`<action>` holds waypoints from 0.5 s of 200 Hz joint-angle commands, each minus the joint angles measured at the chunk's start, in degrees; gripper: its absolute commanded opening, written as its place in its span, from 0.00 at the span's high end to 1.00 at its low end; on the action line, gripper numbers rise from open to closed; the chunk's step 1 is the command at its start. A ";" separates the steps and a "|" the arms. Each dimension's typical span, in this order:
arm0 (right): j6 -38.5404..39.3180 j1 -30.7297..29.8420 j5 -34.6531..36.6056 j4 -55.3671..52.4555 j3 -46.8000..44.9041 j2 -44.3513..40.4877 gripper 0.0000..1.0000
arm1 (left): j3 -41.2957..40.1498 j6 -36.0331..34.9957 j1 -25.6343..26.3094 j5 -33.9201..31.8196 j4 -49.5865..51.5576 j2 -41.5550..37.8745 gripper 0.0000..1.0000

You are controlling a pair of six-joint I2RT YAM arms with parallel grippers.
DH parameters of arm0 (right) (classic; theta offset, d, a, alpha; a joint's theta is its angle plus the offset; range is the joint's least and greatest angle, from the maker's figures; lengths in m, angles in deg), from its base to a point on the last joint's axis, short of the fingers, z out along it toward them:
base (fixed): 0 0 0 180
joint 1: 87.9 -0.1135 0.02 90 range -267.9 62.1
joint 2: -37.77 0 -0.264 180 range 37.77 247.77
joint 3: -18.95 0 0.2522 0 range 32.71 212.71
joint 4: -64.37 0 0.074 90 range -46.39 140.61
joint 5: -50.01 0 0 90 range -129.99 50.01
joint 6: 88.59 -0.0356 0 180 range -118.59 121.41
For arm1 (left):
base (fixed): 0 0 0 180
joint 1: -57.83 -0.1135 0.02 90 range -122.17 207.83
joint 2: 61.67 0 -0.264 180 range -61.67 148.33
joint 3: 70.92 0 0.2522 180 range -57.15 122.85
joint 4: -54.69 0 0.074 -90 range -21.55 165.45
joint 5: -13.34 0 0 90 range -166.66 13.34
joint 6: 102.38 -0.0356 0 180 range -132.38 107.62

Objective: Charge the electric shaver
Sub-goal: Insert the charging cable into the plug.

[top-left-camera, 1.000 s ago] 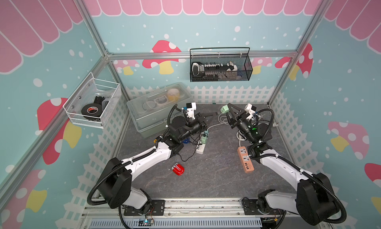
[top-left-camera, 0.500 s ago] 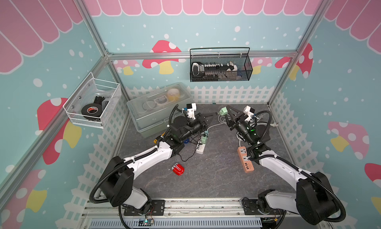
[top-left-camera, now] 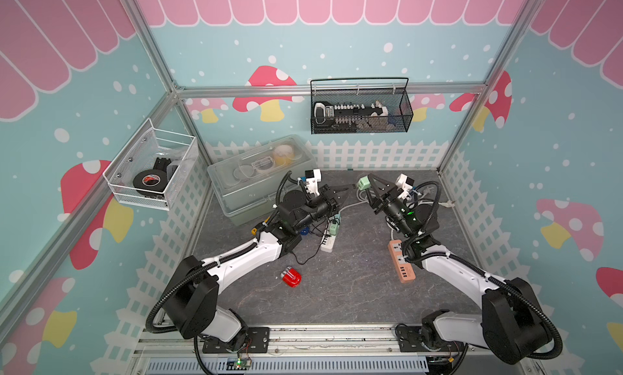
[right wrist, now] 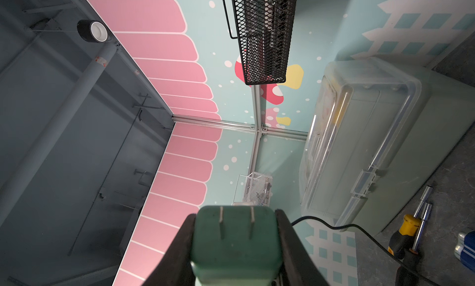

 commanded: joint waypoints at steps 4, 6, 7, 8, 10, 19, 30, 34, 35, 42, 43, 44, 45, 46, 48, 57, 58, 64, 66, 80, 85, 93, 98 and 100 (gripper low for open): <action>-0.63 -0.31 0.52 3.45 1.68 0.10 0.97 | 0.51 0.51 0.27 0.37 -1.03 0.72 1.00; -0.69 -0.31 0.53 3.60 1.77 0.17 0.97 | 0.54 0.41 0.30 0.34 -0.89 0.75 1.00; -0.71 -0.31 0.51 3.63 1.79 0.16 0.97 | 0.58 0.43 0.25 0.32 -0.83 0.78 1.00; -0.72 -0.30 0.46 3.68 1.80 0.25 0.97 | 0.59 0.43 0.22 0.26 -0.84 0.76 1.00; -0.80 -0.37 0.42 3.73 1.87 0.31 0.97 | 0.61 0.33 0.23 0.22 -0.78 0.80 1.00; -0.91 -0.52 0.33 3.96 2.09 0.40 0.97 | 0.69 0.11 0.23 0.29 -0.45 0.82 1.00; -1.06 -0.72 0.40 3.90 2.15 0.31 0.97 | 0.72 0.08 0.20 0.07 -0.32 0.90 1.00; -1.09 -0.81 0.41 3.90 2.09 0.33 0.97 | 0.78 0.01 0.15 0.12 -0.31 0.94 1.00; -1.13 -0.82 0.41 3.86 2.12 0.29 0.97 | 0.78 0.05 0.13 0.07 -0.32 0.97 1.00; -1.24 -0.92 0.32 3.88 2.05 0.21 0.97 | 0.86 0.05 0.07 0.12 -0.20 1.07 1.00; -1.25 -0.96 0.32 3.86 1.97 0.23 0.97 | 0.86 0.02 0.09 0.12 -0.22 1.07 1.00; -1.26 -0.98 0.32 3.84 1.93 0.19 0.97 | 0.87 0.06 0.10 0.12 -0.23 1.12 1.00; -1.30 -1.00 0.32 3.83 1.96 0.18 0.97 | 0.87 0.07 0.06 0.12 -0.23 1.14 1.00; -1.33 -1.05 0.41 3.87 1.88 0.17 0.97 | 0.83 0.04 0.04 0.12 -0.23 1.16 1.00; -1.41 -1.13 0.45 3.86 1.87 0.16 0.97 | 0.86 -0.01 -0.02 0.12 -0.19 1.17 1.00; -1.50 -1.43 0.80 3.75 1.50 -0.18 0.97 | 1.09 0.04 -0.15 0.08 -0.29 1.33 1.00; -1.51 -1.44 0.78 3.74 1.43 -0.23 0.97 | 1.11 0.02 -0.15 0.10 -0.26 1.34 1.00; -1.44 -1.53 0.61 3.36 1.40 -0.36 0.97 | 1.34 0.07 -0.16 0.19 -0.39 1.47 1.00; -1.37 -1.53 0.55 3.25 1.37 -0.36 0.97 | 1.38 0.13 -0.18 0.14 -0.34 1.55 1.00; -1.35 -1.49 0.16 2.95 1.35 -0.24 0.97 | 1.95 0.50 -0.17 0.52 -0.75 1.94 1.00; -1.28 -1.53 0.15 2.97 1.28 -0.04 0.97 | 2.18 0.72 -0.21 0.68 -0.90 2.08 1.00; -1.19 -1.62 0.15 2.97 1.20 0.14 0.97 | 2.33 1.00 -0.16 0.79 -1.09 2.22 1.00; -1.10 -1.62 0.06 3.05 1.33 0.30 0.97 | 2.28 1.08 -0.19 0.84 -1.11 2.14 1.00; -1.09 -1.62 0.06 3.04 1.36 0.35 0.97 | 2.35 1.11 -0.16 0.85 -1.16 2.14 1.00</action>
